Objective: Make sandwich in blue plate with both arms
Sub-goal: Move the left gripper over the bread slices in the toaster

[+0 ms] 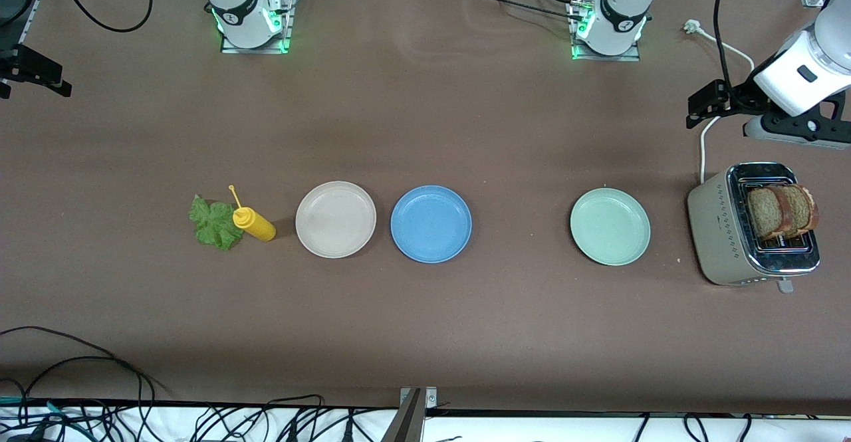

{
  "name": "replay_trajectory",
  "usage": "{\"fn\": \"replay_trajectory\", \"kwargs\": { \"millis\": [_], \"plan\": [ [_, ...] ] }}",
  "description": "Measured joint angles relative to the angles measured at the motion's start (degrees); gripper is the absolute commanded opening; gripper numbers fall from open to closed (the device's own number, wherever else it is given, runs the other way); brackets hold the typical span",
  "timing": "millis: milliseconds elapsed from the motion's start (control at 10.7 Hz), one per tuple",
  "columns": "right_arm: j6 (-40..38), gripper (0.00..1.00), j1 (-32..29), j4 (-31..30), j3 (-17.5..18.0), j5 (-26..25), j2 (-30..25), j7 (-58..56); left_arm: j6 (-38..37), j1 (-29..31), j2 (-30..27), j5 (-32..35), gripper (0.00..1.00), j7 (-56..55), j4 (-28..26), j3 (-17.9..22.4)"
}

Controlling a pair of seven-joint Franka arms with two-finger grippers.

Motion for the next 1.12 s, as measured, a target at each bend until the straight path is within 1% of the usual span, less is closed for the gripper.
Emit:
{"fn": "replay_trajectory", "kwargs": {
  "millis": [652,1118],
  "plan": [
    [0.0,1.00,0.0,0.0,0.0,0.0,0.0,0.0,0.0,1.4,0.2,0.0,1.00,0.0,2.5,0.1],
    [0.0,1.00,0.0,0.2,-0.5,0.0,0.0,0.0,-0.1,1.6,0.6,0.0,1.00,0.0,2.8,0.1]
  ]
}}
